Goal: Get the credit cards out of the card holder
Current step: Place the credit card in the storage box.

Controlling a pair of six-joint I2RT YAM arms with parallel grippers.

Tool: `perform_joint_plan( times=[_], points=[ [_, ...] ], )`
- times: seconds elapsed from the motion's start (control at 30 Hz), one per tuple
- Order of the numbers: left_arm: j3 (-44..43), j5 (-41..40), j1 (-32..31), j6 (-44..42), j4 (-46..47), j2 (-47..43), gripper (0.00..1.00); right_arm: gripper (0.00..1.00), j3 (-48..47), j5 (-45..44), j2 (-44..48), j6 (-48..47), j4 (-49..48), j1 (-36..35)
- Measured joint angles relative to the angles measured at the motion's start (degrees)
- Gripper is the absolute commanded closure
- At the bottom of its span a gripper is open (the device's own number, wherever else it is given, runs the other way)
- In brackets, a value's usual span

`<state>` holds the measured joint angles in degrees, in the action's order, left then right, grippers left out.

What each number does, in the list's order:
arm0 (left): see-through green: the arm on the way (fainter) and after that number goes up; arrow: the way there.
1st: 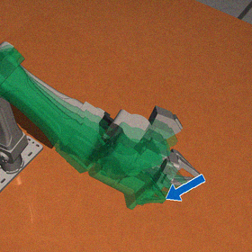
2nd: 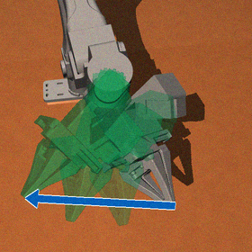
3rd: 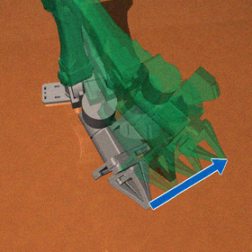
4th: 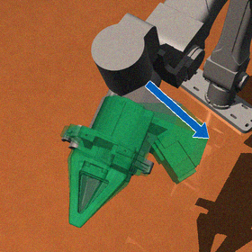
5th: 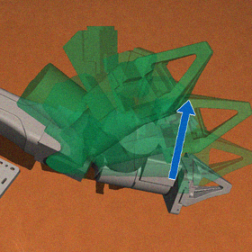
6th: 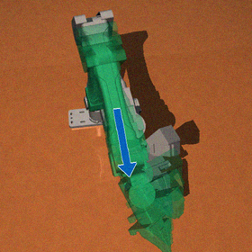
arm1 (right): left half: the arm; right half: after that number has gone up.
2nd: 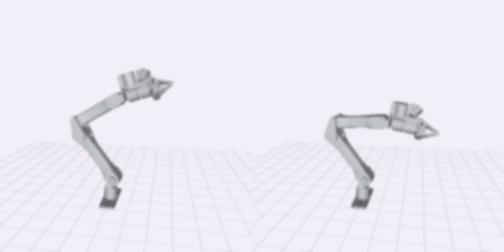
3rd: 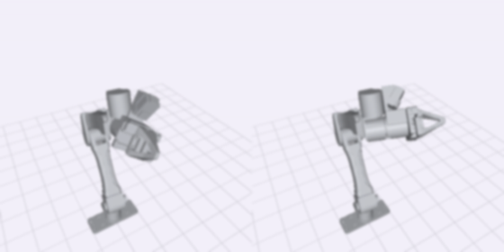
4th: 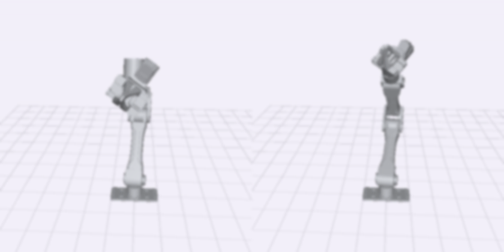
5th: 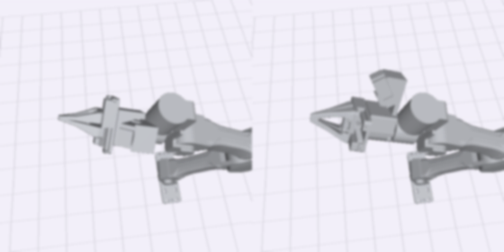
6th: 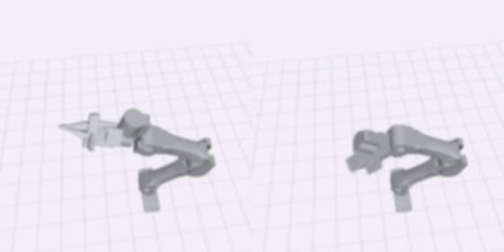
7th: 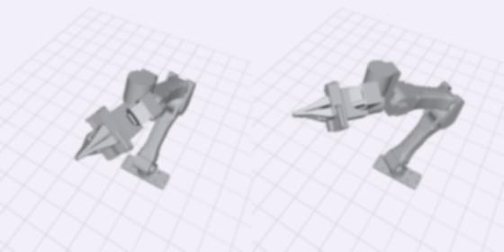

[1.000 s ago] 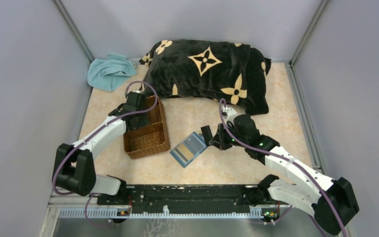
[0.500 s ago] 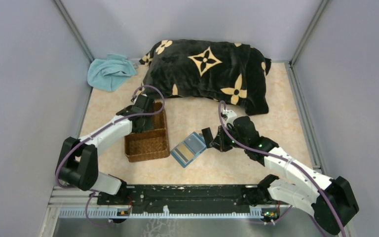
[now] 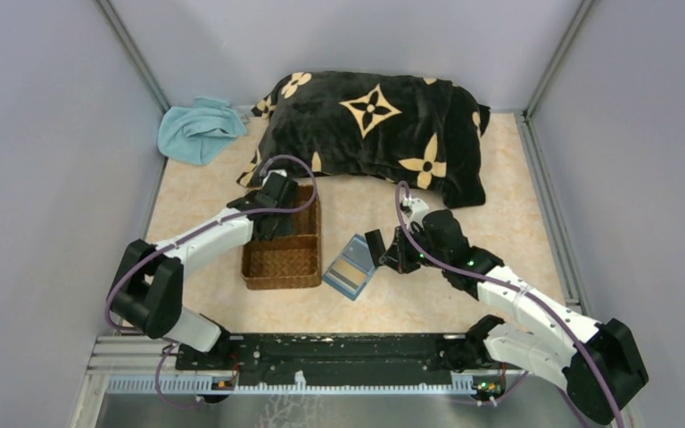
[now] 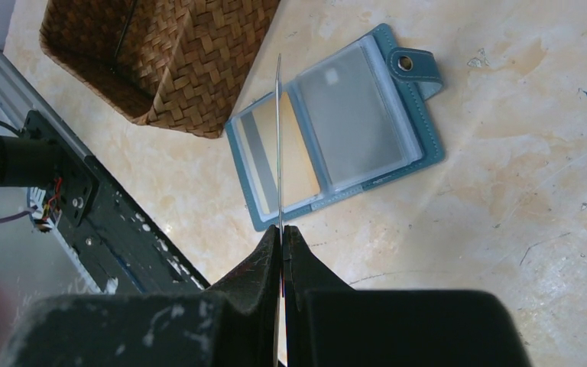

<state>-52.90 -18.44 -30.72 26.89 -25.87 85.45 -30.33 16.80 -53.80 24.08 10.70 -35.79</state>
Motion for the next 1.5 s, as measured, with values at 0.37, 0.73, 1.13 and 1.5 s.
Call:
perform_joint_plan(
  times=[0.37,0.73,1.13,1.5],
  points=[
    [-0.3,1.1,-1.4,2.3,-1.1,-1.6,0.27,1.00,-0.6,2.2,-3.0,-0.2,-0.1,0.1],
    [8.7,16.4,-1.4,-6.8,9.6,-24.6,0.31,1.00,-6.2,20.6,-10.8,-1.0,-2.8,-1.4],
    [16.2,49.5,-2.1,-12.3,25.6,-28.4,0.33,1.00,-5.9,39.1,-12.0,4.3,-14.3,-5.1],
    [18.9,59.4,-2.1,-10.2,32.5,-31.6,0.38,1.00,-5.7,42.9,-10.2,6.0,-17.6,-5.1]
  ],
)
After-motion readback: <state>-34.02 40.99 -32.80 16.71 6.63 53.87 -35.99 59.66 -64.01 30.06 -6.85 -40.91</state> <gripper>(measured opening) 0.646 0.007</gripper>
